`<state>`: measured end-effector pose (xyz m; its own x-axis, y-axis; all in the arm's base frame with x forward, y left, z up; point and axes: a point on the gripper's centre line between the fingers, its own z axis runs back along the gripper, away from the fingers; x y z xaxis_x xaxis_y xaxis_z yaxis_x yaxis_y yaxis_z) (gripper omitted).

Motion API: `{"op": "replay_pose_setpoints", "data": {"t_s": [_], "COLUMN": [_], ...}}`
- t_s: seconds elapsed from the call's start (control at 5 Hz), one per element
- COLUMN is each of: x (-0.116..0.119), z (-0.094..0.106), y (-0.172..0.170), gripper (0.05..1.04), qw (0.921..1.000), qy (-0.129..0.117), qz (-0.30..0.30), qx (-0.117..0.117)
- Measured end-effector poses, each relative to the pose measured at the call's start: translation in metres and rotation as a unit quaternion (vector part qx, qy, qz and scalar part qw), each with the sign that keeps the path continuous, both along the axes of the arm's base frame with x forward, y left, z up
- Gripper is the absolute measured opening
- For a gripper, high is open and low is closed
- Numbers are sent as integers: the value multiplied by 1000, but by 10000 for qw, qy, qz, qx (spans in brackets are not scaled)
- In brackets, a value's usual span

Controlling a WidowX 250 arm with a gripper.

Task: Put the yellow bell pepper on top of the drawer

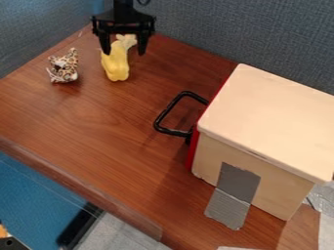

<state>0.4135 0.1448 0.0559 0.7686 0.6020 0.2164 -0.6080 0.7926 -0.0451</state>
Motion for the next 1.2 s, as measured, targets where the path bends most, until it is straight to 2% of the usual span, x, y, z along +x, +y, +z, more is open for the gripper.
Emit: {"op": "replay_pose_setpoints", "data": {"t_s": [0.2,0.4,0.6,0.8,1.0,1.2], "x": [-1,-5,-5,-8,-2,0], "z": [14,10,6,-21,-28,-31], "y": [7,12,16,14,13,13], "gripper": [999,999,999,999,999,962], "qw": [9997,9996,9993,9989,9982,9982], "qy": [-202,-166,-104,261,311,342], "qz": [102,174,187,135,123,144], "qx": [50,166,294,371,495,465]}}
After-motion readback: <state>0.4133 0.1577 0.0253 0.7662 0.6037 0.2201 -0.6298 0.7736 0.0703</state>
